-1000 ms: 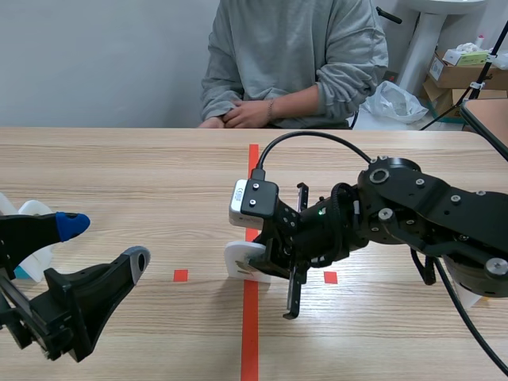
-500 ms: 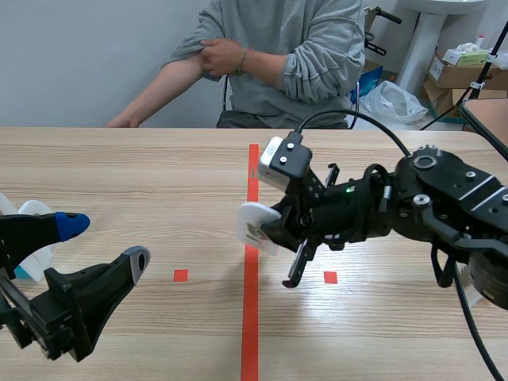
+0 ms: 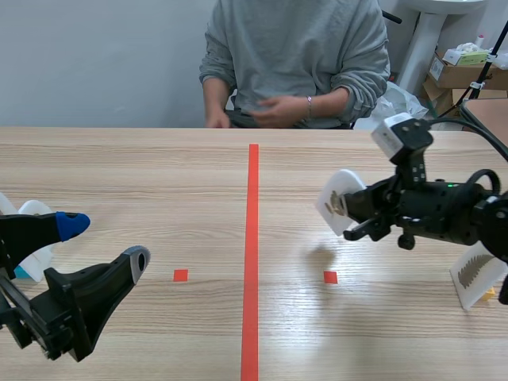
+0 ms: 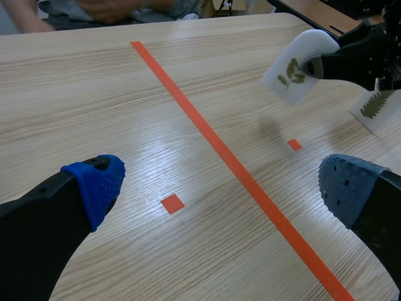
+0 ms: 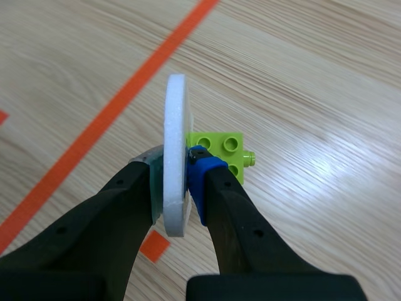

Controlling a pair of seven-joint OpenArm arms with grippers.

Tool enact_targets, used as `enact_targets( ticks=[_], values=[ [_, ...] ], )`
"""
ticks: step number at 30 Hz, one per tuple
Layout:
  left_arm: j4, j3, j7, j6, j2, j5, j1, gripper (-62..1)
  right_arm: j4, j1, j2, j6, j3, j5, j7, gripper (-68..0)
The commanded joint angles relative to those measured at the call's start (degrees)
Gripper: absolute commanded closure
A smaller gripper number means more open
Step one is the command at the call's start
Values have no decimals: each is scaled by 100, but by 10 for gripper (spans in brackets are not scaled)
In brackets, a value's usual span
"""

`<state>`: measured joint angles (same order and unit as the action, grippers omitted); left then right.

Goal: Do the leaf sorting experiment

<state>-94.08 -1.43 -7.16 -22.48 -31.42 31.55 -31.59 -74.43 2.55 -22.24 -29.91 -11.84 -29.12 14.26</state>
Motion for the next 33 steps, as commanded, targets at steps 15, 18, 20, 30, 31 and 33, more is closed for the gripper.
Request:
enact_targets(
  ticks=[15,18,20,30,31,33],
  values=[
    [-81,-4,-94,7,31,42,2,-623,-101,-1008,-28,647,1488,-629,212,-7],
    [-81,-4,-94,7,28,44,2,-623,-101,-1139,-26,804,1572,-627,212,-7],
    [-81,-4,-94,7,28,44,2,-623,-101,-1207,-13,914,1624,-627,214,-7],
    [-81,-4,-94,7,28,44,2,-623,-98,-1333,2,1388,1650,-625,280,-7],
    [-81,-4,-94,7,28,44,2,-623,-98,-1338,2,1390,1650,-621,282,-7],
    [-81,-4,-94,7,28,44,2,-623,-98,-1351,2,1408,1650,-614,280,-18]
  ],
)
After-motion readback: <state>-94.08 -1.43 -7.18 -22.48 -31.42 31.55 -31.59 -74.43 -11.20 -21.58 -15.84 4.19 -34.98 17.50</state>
